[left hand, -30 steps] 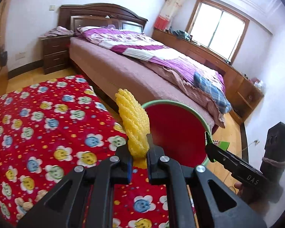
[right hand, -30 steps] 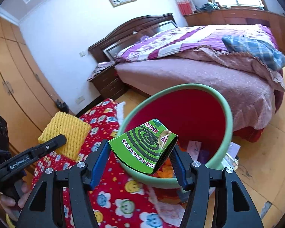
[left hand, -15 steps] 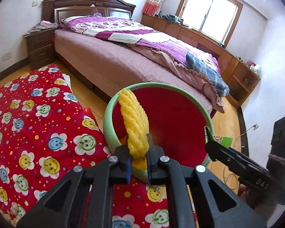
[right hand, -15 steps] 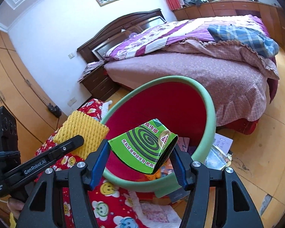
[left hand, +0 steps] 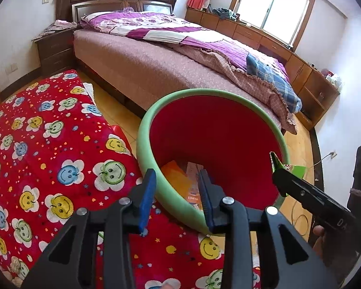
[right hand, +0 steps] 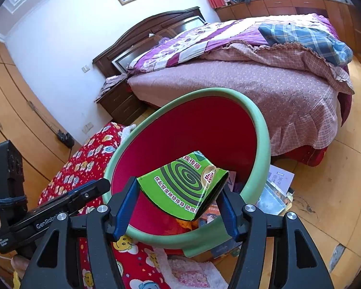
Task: Collect trash
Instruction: 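Carry the yellow pad and green packet over the red bucket and open both tools, then move both open tools back over the bedspread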
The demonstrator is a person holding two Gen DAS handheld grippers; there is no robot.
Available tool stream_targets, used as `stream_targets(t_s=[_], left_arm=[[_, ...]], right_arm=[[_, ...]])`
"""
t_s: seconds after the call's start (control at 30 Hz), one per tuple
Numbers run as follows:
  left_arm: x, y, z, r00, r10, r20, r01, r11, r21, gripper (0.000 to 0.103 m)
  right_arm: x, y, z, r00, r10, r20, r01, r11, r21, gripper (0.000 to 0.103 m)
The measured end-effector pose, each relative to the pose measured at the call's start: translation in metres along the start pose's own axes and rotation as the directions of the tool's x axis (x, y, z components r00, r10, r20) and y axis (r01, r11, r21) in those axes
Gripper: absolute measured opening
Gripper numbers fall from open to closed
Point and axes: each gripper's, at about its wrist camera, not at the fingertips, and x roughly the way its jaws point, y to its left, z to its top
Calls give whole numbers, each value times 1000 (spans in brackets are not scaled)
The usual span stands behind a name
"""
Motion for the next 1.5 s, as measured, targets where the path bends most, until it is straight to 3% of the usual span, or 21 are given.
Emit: stream_targets(t_s=[0.17,0.27,0.97,1.27,1.5], left_arm=[[-8,4,-2,1000,21,9,-21,1000,-7,36],[-15,8,-4,1000,28,12,-28,999,-20,36],[-88,47,-40,988,148,52,-139,979,-150,36],[-133,63,-63,965,247,91,-225,953,-201,36],[-164,78,-81,937,331,113,-294,920,-260,36]], right_arm=[[5,2,-1,1000,-17,-11,17,1000,-11,68],[6,3,-2,1000,-21,-10,21,1000,-7,77],[-19,57,-16,998,60,9,-59,993,-98,77],[-33,103,-36,992,126,2,-123,971,-203,77],[-42,133,-54,987,161,3,-154,950,-270,78]])
